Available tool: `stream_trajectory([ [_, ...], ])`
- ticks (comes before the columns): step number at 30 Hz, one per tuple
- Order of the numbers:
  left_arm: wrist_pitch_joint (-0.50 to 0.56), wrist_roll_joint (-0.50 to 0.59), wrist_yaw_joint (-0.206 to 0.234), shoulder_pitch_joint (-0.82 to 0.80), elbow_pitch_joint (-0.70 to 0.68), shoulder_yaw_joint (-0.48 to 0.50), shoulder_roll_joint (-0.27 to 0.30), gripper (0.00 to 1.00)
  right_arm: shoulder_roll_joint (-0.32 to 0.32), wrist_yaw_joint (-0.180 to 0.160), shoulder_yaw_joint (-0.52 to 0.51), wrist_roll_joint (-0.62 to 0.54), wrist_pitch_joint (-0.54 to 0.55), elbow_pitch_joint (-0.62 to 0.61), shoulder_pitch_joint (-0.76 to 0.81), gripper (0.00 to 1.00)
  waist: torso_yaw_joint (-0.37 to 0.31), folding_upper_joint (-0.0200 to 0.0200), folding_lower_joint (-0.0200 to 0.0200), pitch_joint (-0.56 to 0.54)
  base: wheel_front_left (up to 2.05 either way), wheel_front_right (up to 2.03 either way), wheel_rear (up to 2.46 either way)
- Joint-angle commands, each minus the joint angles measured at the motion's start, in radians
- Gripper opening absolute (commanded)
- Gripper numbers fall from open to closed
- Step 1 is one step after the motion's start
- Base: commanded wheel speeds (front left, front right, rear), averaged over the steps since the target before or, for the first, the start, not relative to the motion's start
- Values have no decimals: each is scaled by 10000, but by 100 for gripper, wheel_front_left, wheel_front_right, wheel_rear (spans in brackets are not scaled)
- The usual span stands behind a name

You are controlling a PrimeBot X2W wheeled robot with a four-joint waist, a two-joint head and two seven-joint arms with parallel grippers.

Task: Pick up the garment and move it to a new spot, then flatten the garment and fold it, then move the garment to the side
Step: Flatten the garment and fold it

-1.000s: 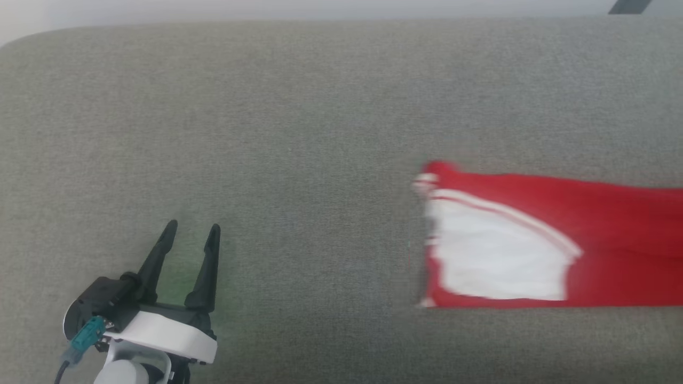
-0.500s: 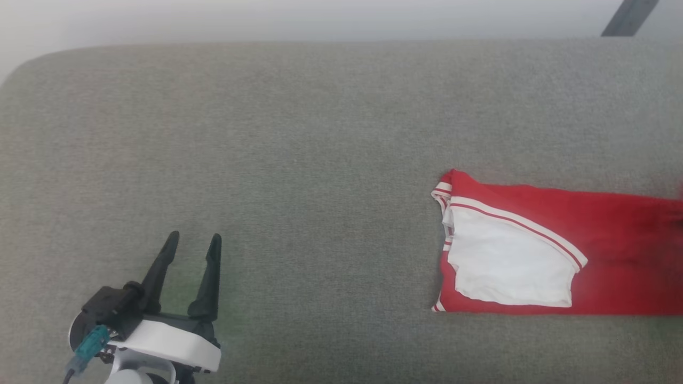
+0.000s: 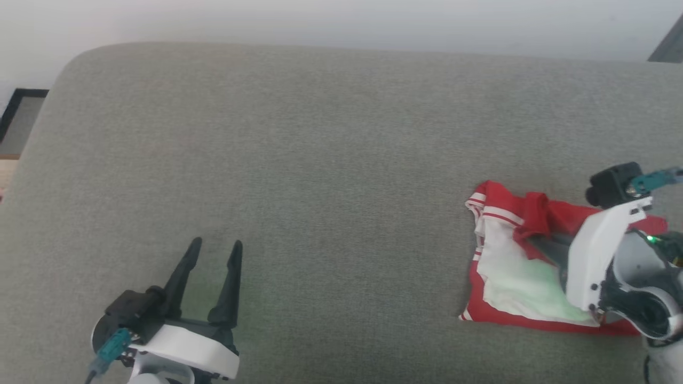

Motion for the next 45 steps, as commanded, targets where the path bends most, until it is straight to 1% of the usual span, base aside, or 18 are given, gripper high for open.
stream_trajectory([
  [1,-47,0,-17,-39,14,-64,-32,100,81,3,126,-6,-5,20,-125,0,129,0,0,15,0,0,0],
  [8,-47,0,-17,-345,136,-321,-72,100,233,3,749,-23,-352,729,-519,0,376,0,0,62,0,0,0],
  [11,-47,-36,-17,-342,234,-376,-48,100,182,3,1014,-34,-606,1059,-665,0,375,0,0,27,0,0,0],
  [12,-47,-53,-17,-344,276,-369,-34,100,155,3,1161,-49,-738,1089,-706,23,350,0,0,3,0,0,0],
  [13,-47,-75,-17,-340,294,-349,-17,100,134,3,1291,24,-913,1121,-721,73,317,0,0,-21,0,0,0],
  [14,-47,-92,-17,-322,324,-322,-6,100,127,3,1315,110,-1061,1222,-702,100,268,0,0,-65,0,0,0],
  [17,-47,-126,-17,-206,426,-320,74,100,-132,3,1649,378,-1701,1218,-809,100,41,0,0,-273,0,0,0],
  [21,-47,-219,-17,-101,502,-298,169,100,-519,3,1802,665,-2617,1206,-845,100,-256,0,0,-524,0,0,0],
  [24,-47,-343,-17,-65,556,-282,256,100,-703,3,1860,805,-3584,1425,-848,100,-534,0,0,-698,0,0,0],
  [28,-47,-498,-17,33,685,-321,334,100,-877,3,2071,941,-5093,2018,-891,100,-876,0,0,-899,0,0,0],
  [33,-47,-746,-17,116,978,-331,431,100,-923,3,2295,898,-7193,3149,-1030,100,-1273,0,0,-1175,0,0,0],
  [34,-47,-746,-17,116,978,-331,431,100,-923,3,2295,898,-7193,3149,-1030,100,-1273,0,0,-1175,0,0,0],
  [35,-47,-827,-17,148,1075,-270,466,100,-891,3,2373,758,-8033,3636,-1058,100,-1408,0,0,-1290,0,0,0],
  [36,-47,-827,-17,148,1075,-270,466,100,-891,3,2373,758,-8033,3636,-1058,100,-1408,0,0,-1290,0,0,0],
  [39,-47,-946,-17,265,1194,-172,487,100,-775,3,2471,530,-9186,4287,-1021,100,-1587,0,0,-1489,0,0,0],
  [41,-47,-939,-17,402,1221,-81,496,100,-729,3,2541,312,-9769,4608,-918,100,-1669,0,0,-1630,0,0,0],
  [45,-47,-823,-17,665,1050,134,462,100,-626,3,2479,-113,-10280,4830,-568,100,-1753,0,0,-1861,0,0,0],
])
